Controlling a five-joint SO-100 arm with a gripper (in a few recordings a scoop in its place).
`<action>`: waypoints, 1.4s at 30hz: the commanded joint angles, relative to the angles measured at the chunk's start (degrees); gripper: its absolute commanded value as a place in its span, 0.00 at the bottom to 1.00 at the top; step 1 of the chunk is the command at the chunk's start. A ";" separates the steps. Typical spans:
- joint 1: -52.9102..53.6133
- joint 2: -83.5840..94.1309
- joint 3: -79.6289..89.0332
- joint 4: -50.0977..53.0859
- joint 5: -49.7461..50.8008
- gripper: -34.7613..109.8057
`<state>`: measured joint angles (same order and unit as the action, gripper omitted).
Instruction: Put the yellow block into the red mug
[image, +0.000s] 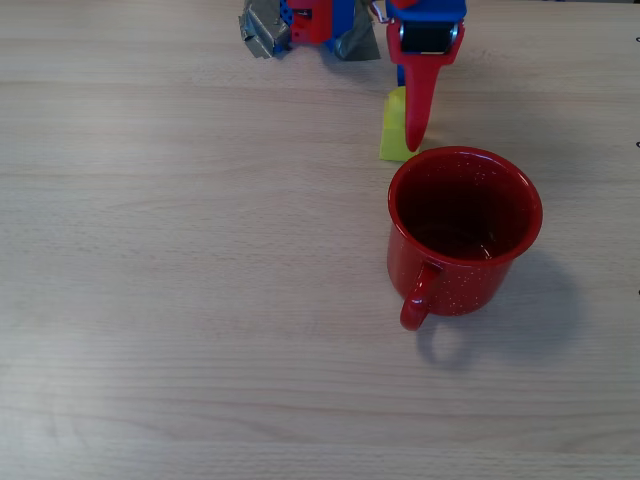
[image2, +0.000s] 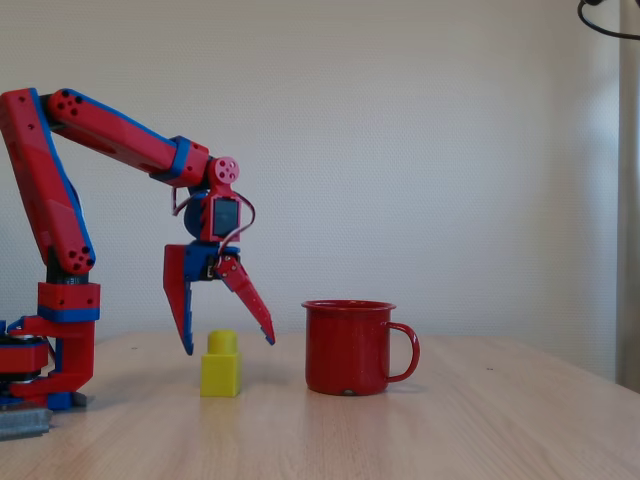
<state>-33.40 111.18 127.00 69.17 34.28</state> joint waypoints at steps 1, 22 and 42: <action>0.70 1.23 0.09 -1.32 -0.26 0.53; 2.81 -1.14 1.76 -6.77 -1.93 0.40; 5.19 5.19 -4.39 1.23 -9.84 0.24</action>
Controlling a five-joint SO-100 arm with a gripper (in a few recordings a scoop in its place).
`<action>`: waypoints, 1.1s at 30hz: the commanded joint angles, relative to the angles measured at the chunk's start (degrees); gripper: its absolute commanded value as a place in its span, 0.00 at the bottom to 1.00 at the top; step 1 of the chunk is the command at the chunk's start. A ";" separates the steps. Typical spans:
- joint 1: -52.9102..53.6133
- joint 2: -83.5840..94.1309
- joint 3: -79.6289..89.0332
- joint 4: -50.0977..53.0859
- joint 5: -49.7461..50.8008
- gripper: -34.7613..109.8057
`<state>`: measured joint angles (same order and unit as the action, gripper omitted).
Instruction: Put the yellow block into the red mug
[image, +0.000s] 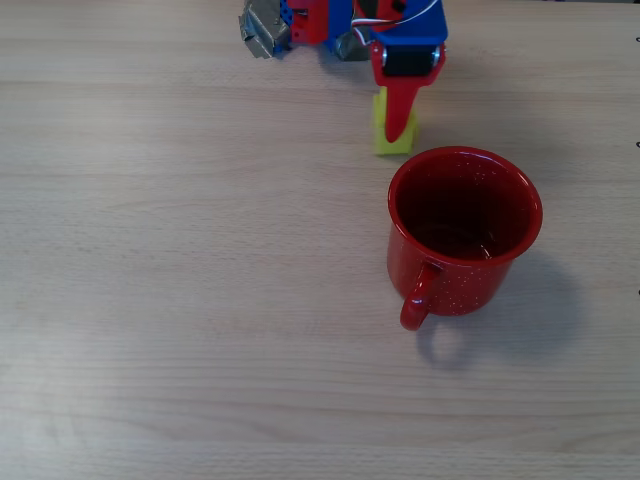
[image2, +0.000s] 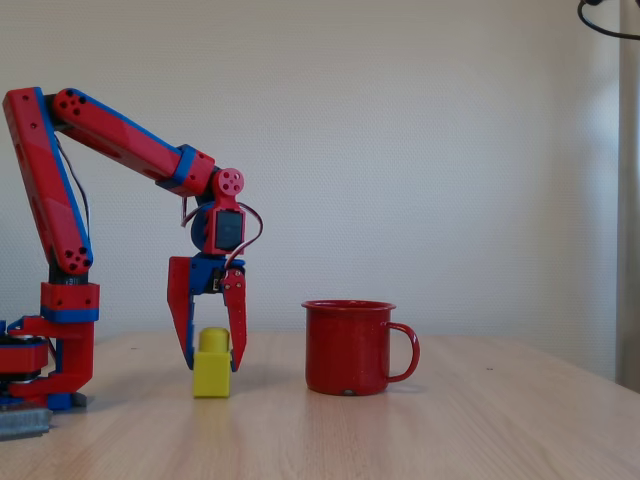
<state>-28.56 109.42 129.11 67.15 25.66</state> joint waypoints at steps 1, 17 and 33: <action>0.62 7.12 -8.17 4.83 -2.20 0.24; 3.16 6.15 -39.20 22.94 -10.20 0.24; 5.71 -8.96 -68.64 28.48 -15.82 0.24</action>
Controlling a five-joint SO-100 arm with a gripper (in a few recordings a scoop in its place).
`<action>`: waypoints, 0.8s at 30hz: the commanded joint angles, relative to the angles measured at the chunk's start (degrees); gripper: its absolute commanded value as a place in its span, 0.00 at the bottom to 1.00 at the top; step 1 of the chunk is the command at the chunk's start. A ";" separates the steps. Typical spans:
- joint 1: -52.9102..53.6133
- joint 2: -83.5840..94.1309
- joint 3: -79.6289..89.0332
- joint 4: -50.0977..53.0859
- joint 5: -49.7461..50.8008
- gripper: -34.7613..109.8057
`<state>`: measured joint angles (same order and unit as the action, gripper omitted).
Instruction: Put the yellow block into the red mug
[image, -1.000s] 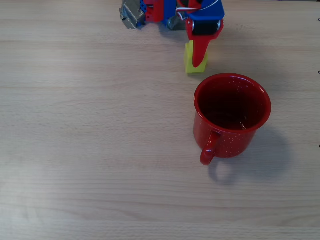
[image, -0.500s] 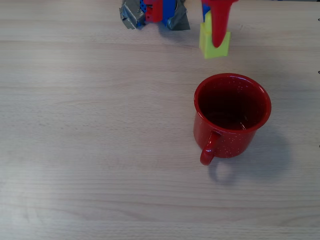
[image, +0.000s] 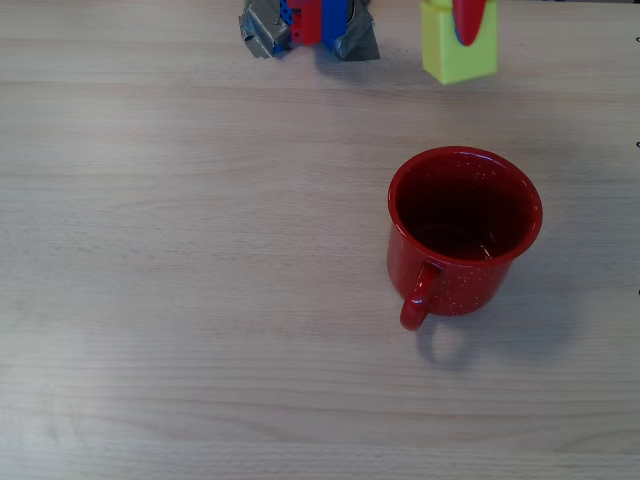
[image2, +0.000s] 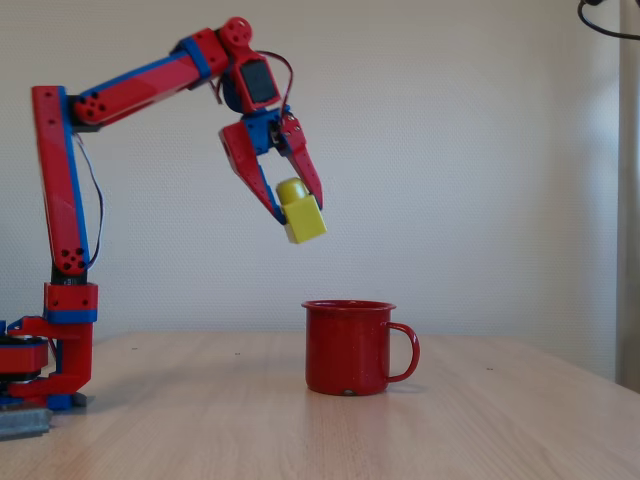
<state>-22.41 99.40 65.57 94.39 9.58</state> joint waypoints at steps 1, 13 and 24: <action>-0.44 -0.18 -5.98 1.23 0.35 0.24; 0.70 -15.73 -14.94 -0.62 1.76 0.24; 2.90 -23.29 -16.17 -7.47 0.62 0.24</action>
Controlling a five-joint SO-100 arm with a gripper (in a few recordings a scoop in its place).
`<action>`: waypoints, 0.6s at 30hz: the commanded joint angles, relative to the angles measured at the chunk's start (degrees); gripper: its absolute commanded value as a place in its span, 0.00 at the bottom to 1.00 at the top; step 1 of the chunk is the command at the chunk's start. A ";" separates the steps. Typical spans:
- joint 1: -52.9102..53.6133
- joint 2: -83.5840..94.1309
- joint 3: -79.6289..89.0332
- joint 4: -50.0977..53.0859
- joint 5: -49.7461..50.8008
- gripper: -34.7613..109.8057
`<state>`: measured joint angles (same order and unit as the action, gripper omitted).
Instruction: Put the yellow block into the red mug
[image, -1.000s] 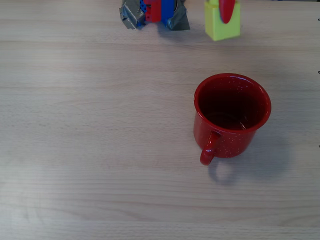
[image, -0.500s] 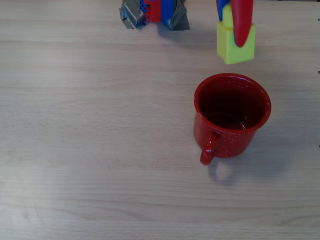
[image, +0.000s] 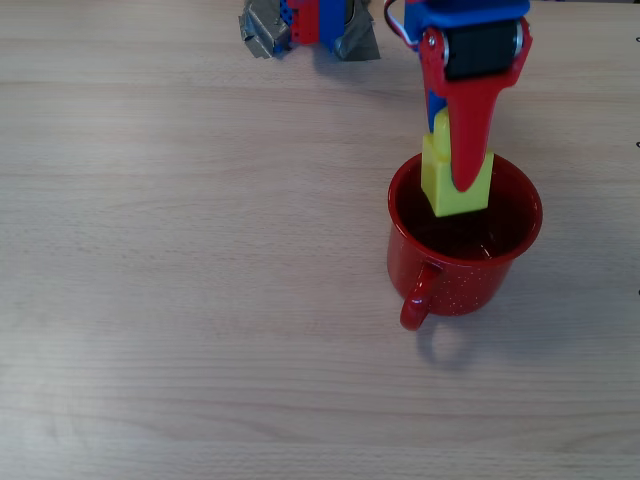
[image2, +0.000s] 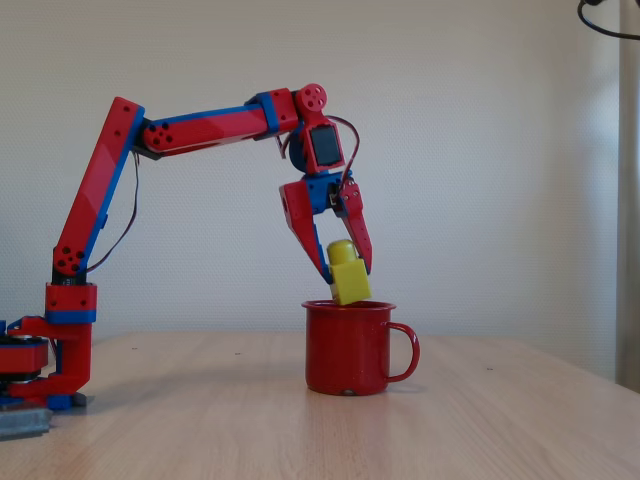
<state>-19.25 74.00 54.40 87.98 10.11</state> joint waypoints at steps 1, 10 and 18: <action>-0.26 1.58 -5.45 -1.32 0.00 0.24; -0.44 -0.88 -5.89 -2.02 0.53 0.24; -0.53 -1.41 -5.89 -0.88 2.29 0.33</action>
<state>-19.42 69.70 52.38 86.13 10.63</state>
